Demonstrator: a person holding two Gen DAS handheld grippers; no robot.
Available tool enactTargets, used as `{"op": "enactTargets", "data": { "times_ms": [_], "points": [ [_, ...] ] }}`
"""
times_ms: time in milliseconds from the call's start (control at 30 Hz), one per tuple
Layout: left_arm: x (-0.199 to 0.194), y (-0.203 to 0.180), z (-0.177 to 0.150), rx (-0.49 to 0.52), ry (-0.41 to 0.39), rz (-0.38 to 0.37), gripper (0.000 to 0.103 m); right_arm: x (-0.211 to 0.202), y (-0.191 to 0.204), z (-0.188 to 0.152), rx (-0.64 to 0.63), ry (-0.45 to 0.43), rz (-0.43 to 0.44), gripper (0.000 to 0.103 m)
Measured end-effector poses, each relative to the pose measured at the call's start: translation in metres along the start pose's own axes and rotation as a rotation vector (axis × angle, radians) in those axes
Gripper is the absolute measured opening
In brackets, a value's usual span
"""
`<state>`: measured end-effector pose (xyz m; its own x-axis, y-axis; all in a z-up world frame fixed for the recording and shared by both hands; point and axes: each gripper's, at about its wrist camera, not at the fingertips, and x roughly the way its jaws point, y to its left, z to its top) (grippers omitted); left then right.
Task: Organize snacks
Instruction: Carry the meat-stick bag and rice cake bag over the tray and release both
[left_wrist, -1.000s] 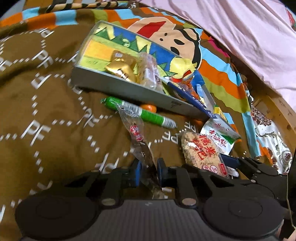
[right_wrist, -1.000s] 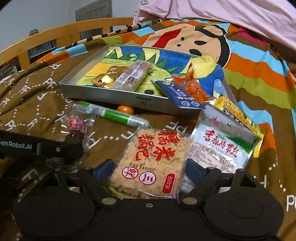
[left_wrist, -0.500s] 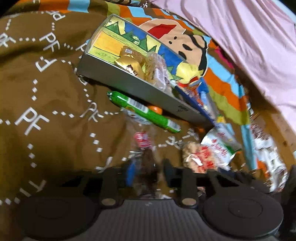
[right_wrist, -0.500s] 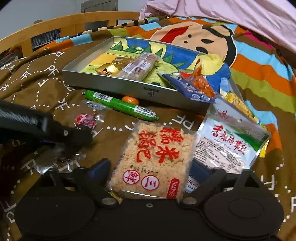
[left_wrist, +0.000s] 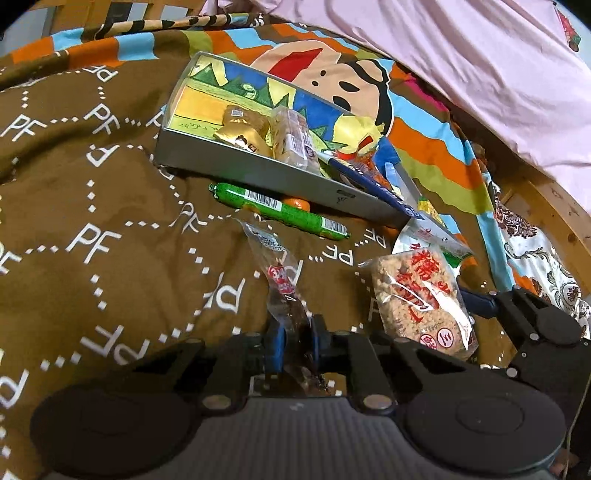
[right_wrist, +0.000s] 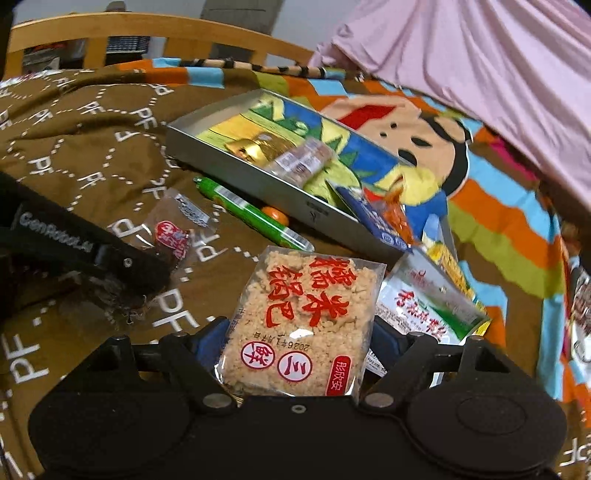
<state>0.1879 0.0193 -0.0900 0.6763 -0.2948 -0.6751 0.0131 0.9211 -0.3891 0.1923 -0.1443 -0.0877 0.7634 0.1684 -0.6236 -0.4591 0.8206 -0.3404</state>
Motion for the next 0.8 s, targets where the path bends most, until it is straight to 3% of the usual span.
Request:
{"op": "enactTargets", "data": {
  "times_ms": [200,367,600,800],
  "points": [
    [-0.017,-0.005,-0.005,0.02,-0.041,0.006,0.015,-0.019,0.009,0.001,-0.045,-0.065,-0.016,0.081],
    [-0.034,-0.004,-0.003,-0.002,-0.128,-0.022,0.015,-0.03,0.009,0.002,-0.053,-0.136,-0.04,0.081],
    [-0.055,-0.01,0.009,0.03,-0.276,0.001,0.015,-0.043,0.005,0.006,-0.026,-0.253,-0.062,0.081],
    [-0.056,-0.014,0.03,0.049,-0.349,0.011,0.015,-0.047,0.0,0.015,-0.032,-0.351,-0.097,0.082]
  ]
}}
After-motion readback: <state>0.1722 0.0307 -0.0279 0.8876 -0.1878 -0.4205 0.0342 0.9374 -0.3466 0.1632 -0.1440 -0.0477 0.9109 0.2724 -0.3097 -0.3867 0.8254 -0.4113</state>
